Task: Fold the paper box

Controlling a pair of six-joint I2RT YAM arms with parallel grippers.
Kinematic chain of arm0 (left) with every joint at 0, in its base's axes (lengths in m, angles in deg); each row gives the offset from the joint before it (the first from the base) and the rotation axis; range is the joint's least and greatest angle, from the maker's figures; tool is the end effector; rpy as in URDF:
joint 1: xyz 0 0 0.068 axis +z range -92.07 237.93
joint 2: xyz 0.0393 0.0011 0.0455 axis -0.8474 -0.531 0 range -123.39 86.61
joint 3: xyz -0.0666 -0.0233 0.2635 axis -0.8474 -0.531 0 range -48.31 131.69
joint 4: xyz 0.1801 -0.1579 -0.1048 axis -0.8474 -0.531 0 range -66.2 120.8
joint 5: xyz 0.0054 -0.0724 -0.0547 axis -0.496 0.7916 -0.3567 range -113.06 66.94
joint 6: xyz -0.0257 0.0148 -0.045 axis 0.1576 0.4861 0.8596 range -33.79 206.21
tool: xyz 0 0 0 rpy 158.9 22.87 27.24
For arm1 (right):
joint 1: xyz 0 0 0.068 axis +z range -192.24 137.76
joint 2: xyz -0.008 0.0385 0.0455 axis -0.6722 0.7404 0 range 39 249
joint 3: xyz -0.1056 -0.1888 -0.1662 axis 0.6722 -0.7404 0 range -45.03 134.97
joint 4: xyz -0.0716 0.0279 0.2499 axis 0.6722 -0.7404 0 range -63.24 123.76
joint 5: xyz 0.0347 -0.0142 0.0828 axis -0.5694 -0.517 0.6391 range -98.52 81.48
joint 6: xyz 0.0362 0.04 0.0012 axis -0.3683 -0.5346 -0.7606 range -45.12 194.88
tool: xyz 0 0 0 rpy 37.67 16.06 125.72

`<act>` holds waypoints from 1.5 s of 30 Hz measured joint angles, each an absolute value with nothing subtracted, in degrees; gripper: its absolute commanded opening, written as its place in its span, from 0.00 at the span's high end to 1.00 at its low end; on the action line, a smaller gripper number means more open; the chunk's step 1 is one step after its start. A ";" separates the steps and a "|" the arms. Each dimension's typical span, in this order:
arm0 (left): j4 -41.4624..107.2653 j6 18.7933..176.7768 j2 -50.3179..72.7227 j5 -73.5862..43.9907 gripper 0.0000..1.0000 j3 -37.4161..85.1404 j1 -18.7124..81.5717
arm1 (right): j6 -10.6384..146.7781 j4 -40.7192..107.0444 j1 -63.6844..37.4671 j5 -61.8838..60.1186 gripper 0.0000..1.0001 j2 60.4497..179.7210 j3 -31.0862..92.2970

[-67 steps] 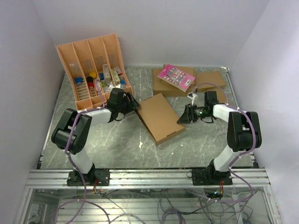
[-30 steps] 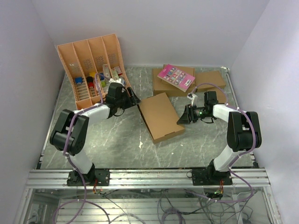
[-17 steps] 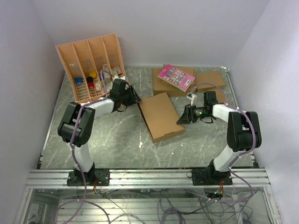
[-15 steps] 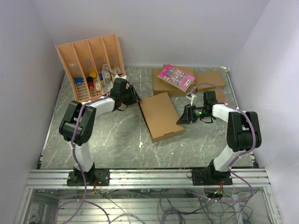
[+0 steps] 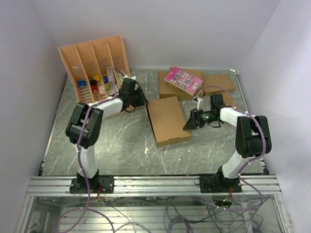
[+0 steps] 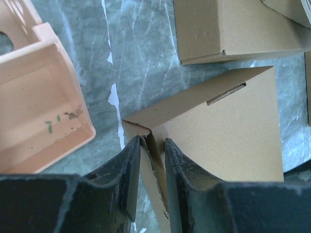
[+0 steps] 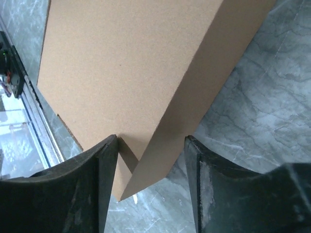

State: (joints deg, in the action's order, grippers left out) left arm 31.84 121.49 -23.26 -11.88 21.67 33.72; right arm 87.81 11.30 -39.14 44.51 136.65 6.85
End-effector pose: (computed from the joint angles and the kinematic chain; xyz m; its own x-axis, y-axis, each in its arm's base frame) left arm 0.3810 -0.1789 0.1823 -0.7789 -0.2711 -0.5655 0.1104 0.8284 -0.5491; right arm 0.3023 0.0449 0.1529 -0.8304 -0.1795 -0.5275 -0.5275 0.5584 0.6403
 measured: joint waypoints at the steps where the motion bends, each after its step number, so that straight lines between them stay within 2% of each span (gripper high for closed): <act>1: 31.86 121.32 -23.28 -12.05 0.64 21.65 33.59 | 88.03 11.21 -39.10 44.16 0.32 136.65 6.89; 4: 31.88 121.03 -23.28 -12.36 0.64 21.67 33.39 | 88.29 11.19 -39.14 42.85 0.24 136.54 6.89; 12: 31.33 120.64 -24.24 -11.35 0.64 23.04 32.72 | 81.47 18.40 -39.16 41.17 0.26 138.05 11.48; 17: 30.50 120.47 -25.00 -10.48 0.64 24.31 32.26 | 71.62 30.12 -39.14 41.08 0.38 145.26 16.90; 25: 30.52 120.66 -25.38 -9.52 0.69 24.55 32.26 | 63.51 36.65 -38.51 42.15 0.62 150.57 18.24; 31: 27.49 120.62 -26.29 -10.09 0.78 27.55 31.71 | 62.87 38.01 -37.81 40.53 0.64 149.66 17.19; 35: 24.84 120.44 -27.10 -11.77 0.77 29.93 31.21 | 62.92 37.99 -37.39 39.40 0.60 149.20 16.90; 37: 24.43 120.42 -27.12 -12.47 0.69 30.10 30.97 | 63.16 37.81 -37.39 39.31 0.49 149.11 16.88; 38: 24.30 120.42 -27.10 -12.78 0.61 30.13 30.90 | 63.31 37.79 -37.39 39.35 0.45 149.04 16.88; 40: 24.32 120.55 -26.97 -13.02 0.52 30.10 30.73 | 64.01 37.48 -37.31 39.73 0.37 148.85 16.90; 42: 24.51 120.60 -26.38 -12.91 0.43 29.41 30.29 | 64.75 36.76 -37.53 40.12 0.31 148.58 16.90; 45: 24.62 120.86 -23.36 -12.38 0.37 26.21 30.07 | 65.91 35.30 -38.42 41.19 0.26 147.27 16.88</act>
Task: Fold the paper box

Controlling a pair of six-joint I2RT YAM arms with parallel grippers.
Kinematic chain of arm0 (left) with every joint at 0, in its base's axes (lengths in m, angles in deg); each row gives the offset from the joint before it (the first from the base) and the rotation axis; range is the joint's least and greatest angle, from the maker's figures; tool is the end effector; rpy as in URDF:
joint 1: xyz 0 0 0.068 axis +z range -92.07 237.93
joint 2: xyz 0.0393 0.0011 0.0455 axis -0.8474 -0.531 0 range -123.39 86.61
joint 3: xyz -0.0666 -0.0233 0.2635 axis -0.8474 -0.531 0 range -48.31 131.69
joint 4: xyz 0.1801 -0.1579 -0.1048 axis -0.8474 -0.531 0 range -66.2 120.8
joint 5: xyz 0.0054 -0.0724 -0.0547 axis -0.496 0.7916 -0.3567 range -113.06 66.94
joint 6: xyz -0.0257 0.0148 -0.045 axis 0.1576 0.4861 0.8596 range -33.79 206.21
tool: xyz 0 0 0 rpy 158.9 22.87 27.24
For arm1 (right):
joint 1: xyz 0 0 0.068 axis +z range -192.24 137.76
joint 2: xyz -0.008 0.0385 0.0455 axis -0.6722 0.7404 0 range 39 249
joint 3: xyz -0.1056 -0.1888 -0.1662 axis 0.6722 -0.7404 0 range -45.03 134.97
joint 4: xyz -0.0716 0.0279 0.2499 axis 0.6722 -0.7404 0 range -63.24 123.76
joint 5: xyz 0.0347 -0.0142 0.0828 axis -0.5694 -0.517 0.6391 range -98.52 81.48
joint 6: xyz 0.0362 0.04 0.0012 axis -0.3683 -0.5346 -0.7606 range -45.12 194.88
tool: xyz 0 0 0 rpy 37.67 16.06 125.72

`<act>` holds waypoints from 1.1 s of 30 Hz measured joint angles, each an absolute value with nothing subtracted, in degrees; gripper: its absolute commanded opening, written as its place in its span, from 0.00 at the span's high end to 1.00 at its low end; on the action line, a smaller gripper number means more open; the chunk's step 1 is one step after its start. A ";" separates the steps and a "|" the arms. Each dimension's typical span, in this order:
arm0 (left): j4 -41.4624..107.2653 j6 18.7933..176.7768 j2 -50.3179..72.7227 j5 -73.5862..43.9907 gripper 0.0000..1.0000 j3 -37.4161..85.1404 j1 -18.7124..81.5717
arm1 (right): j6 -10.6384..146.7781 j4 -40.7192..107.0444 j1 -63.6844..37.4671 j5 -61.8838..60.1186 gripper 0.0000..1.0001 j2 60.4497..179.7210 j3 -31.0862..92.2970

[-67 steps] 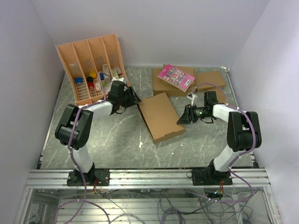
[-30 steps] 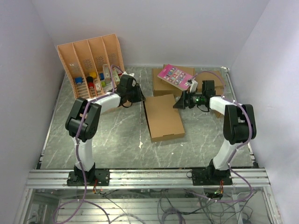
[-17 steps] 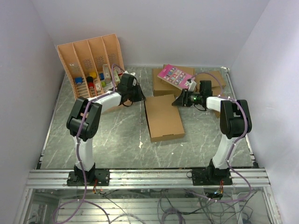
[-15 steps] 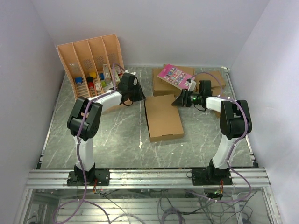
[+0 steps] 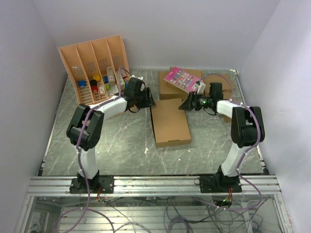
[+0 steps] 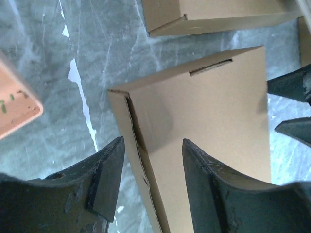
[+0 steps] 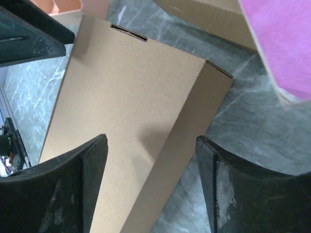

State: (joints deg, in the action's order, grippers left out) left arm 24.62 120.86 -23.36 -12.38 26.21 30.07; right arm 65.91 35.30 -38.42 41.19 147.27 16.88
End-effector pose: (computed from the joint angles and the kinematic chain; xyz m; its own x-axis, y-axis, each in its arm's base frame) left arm 0.3734 -0.2048 0.1959 -0.8139 -0.2018 -0.5449 0.1445 0.8379 -0.5263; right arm 0.3813 0.0527 0.1599 -0.7856 0.0488 -0.6168 -0.4661 0.6090 0.6418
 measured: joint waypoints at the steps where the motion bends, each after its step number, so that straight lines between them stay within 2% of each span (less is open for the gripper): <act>1: 24.43 120.84 -21.97 -12.32 0.37 25.30 30.07 | 66.46 34.91 -38.97 41.50 0.25 146.38 16.88; 5: 24.91 120.47 -15.37 -12.32 0.36 22.37 30.62 | 68.62 33.29 -40.59 43.03 0.24 141.52 16.82; 10: 32.01 120.90 -3.47 -12.01 0.35 11.13 31.12 | 69.45 34.12 -40.54 45.32 0.27 135.84 12.16; 11: 33.96 121.21 -1.35 -11.79 0.32 8.16 31.12 | 69.06 34.91 -40.52 45.87 0.28 135.36 10.30; 13: 38.17 122.59 3.19 -11.00 0.20 0.75 31.10 | 67.64 35.93 -40.56 46.48 0.30 135.51 6.65; 15: 44.75 124.84 6.78 -10.11 0.14 -7.31 31.10 | 66.13 36.02 -40.61 46.72 0.32 137.02 4.38; 17: 51.57 127.66 8.79 -8.95 0.12 -14.24 31.19 | 65.37 36.11 -40.63 46.74 0.35 138.57 4.01; 20: 61.08 132.20 8.87 -6.66 0.11 -22.02 31.32 | 63.95 37.31 -40.74 46.54 0.39 139.45 3.50; 22: 65.85 134.72 7.58 -5.13 0.11 -24.14 31.38 | 63.03 38.42 -40.91 46.57 0.51 139.47 3.05; 25: 72.23 137.36 5.36 -3.95 0.11 -25.04 31.43 | 61.91 39.80 -41.72 47.18 0.61 140.41 2.83; 28: 79.27 139.96 2.49 -3.09 0.11 -26.05 31.47 | 60.19 40.94 -43.47 49.41 0.65 142.81 2.83; 33: 86.13 142.76 -2.25 -2.42 0.08 -27.07 31.10 | 58.61 41.70 -46.14 53.52 0.67 145.13 2.98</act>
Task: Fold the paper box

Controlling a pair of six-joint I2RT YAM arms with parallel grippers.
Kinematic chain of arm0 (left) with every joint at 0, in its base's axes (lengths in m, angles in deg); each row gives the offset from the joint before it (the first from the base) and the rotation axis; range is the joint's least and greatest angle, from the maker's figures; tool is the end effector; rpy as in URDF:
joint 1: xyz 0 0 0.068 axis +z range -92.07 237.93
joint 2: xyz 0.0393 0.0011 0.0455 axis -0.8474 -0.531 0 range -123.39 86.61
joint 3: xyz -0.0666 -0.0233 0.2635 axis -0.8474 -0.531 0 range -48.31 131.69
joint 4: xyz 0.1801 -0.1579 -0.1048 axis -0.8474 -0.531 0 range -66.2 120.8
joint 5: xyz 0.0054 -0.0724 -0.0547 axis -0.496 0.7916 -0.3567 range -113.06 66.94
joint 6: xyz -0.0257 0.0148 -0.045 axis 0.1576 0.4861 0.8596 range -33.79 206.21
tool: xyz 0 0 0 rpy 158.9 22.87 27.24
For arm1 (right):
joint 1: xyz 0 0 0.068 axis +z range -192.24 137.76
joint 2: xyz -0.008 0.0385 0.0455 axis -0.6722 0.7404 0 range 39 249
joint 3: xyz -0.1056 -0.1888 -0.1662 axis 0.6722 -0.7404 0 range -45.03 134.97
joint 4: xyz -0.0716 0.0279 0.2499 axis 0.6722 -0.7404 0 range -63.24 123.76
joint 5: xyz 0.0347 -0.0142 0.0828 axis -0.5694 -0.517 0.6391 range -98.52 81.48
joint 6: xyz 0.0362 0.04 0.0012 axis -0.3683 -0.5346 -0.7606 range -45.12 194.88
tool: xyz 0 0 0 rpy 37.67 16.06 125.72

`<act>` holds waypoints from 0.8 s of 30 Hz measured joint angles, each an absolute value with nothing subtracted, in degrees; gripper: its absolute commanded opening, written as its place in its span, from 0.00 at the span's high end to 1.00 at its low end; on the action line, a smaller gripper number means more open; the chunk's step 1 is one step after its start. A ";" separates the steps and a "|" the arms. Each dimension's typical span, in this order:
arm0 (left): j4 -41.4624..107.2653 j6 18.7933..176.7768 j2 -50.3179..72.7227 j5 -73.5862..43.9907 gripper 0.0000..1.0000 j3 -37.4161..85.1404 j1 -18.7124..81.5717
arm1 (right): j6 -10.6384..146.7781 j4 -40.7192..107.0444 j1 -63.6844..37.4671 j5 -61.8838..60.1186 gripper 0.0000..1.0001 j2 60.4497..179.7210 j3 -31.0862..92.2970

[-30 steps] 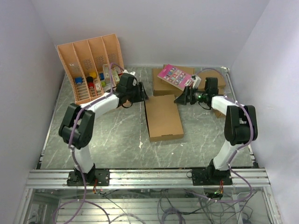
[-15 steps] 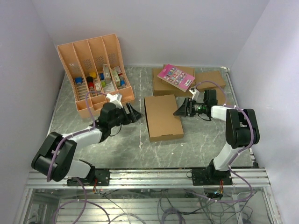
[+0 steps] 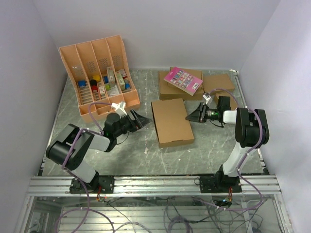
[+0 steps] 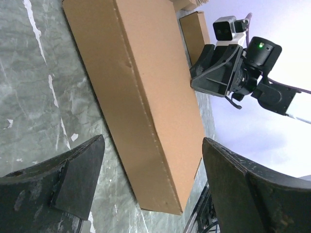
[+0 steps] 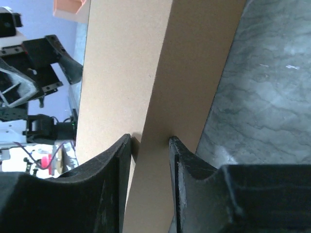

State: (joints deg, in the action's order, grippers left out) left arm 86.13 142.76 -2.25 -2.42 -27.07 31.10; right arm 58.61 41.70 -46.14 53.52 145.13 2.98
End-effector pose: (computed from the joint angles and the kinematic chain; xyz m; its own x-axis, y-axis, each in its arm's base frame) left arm 0.2337 -0.1322 0.1508 -0.7135 -0.5141 -0.4759 0.2437 0.4548 -0.8566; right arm 0.3330 0.0088 0.1211 -0.8847 0.1922 -0.4246 -0.2964 0.4712 0.8307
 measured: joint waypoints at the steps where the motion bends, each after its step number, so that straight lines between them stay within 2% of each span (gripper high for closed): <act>1: 87.09 143.28 -3.04 -2.42 0.07 -27.18 30.88 | 58.39 41.66 -46.64 54.24 0.68 145.70 3.15; 9: 90.35 145.23 -8.28 -3.57 0.00 -24.91 24.96 | 56.80 41.46 -50.38 60.18 0.68 149.74 4.49; 24: 97.52 149.34 -16.59 -6.39 0.00 -22.16 21.26 | 56.67 41.38 -50.75 60.93 0.68 150.25 4.66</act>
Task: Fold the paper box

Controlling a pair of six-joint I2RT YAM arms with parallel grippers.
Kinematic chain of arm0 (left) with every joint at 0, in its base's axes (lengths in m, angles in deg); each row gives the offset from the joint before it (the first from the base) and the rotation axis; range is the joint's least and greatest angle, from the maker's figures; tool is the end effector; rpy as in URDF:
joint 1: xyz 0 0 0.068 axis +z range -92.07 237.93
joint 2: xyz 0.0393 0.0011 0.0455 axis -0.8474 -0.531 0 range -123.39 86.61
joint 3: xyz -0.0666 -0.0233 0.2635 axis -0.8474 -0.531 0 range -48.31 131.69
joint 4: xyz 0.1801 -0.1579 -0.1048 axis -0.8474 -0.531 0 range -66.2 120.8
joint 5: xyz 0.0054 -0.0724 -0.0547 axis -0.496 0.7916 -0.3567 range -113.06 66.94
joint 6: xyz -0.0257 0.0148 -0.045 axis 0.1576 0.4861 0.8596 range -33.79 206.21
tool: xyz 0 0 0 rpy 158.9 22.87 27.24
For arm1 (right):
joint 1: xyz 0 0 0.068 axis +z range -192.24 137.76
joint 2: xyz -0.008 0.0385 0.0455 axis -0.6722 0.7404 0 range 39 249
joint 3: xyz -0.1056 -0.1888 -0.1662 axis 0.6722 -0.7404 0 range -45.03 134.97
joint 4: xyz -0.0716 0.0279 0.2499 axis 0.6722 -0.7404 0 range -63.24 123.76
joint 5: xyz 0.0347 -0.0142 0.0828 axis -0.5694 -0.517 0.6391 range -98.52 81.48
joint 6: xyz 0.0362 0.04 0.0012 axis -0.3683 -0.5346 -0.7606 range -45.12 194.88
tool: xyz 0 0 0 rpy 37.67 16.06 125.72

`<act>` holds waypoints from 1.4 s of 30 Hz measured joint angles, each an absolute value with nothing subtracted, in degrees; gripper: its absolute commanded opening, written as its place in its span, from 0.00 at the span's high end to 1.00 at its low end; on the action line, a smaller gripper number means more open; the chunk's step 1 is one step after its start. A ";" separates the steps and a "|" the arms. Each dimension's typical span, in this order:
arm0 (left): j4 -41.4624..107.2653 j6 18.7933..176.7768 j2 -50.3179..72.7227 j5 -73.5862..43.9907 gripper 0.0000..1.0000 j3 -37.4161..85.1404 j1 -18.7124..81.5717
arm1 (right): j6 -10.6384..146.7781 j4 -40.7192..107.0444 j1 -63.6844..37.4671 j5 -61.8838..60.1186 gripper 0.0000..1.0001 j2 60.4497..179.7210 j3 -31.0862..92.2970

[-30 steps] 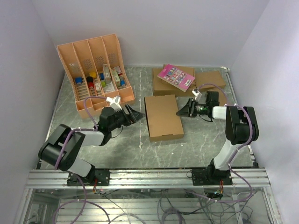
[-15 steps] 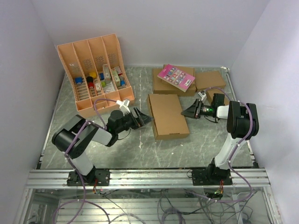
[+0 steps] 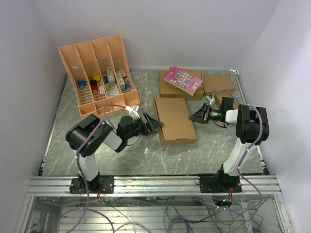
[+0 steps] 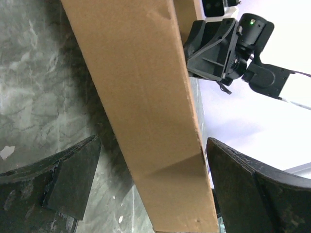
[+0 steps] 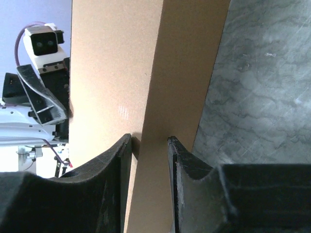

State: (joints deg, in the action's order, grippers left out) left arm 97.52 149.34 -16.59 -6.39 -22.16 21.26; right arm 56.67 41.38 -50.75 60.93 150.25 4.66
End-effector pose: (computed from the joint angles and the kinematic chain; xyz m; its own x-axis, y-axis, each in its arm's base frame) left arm 0.2344 -0.1872 0.1257 -0.7773 -0.4867 -0.3987 0.2326 0.3666 -0.9008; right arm 0.3372 -0.0167 0.1028 -0.9135 0.2478 -0.3226 -0.2186 0.3697 0.9031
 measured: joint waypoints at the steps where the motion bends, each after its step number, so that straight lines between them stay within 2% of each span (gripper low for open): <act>1: 97.54 149.49 -17.38 -6.39 0.00 -21.91 21.02 | 56.67 41.40 -50.75 61.04 0.68 150.38 4.71; 5: 98.32 150.17 -20.55 -6.33 0.01 -20.38 20.15 | 56.67 41.24 -50.75 61.36 0.68 150.53 4.79; 9: 99.13 150.78 -21.94 -6.33 0.14 -19.10 19.56 | 56.67 41.20 -50.75 61.41 0.64 150.60 4.79; 18: 91.44 149.80 -16.04 -7.05 0.48 -18.94 19.43 | 58.94 38.66 -50.90 59.57 0.29 150.35 4.84; 20: 88.31 148.22 -12.96 -7.57 0.50 -18.96 19.43 | 60.03 37.40 -51.19 58.89 0.23 149.57 4.86; 24: 80.62 144.53 -5.05 -8.51 0.55 -18.94 19.47 | 61.74 35.12 -52.69 59.07 0.20 146.09 5.14; 28: 68.71 140.47 3.37 -8.51 0.61 -18.13 21.00 | 63.62 33.38 -54.79 60.01 0.20 141.57 6.91; 32: 50.28 133.93 11.74 -8.29 0.67 -13.78 25.66 | 64.47 33.05 -55.73 60.56 0.20 137.33 7.37; 36: 26.77 122.13 16.35 -11.55 0.69 -2.05 29.59 | 64.45 33.09 -55.75 60.99 0.20 135.45 7.37; 42: -1.26 105.19 14.56 -21.78 0.71 18.78 30.12 | 64.43 33.03 -55.75 61.17 0.20 135.36 7.37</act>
State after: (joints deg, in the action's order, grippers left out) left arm -1.26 105.19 14.56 -21.78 18.78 30.12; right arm 64.43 33.03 -55.75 61.17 135.36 7.37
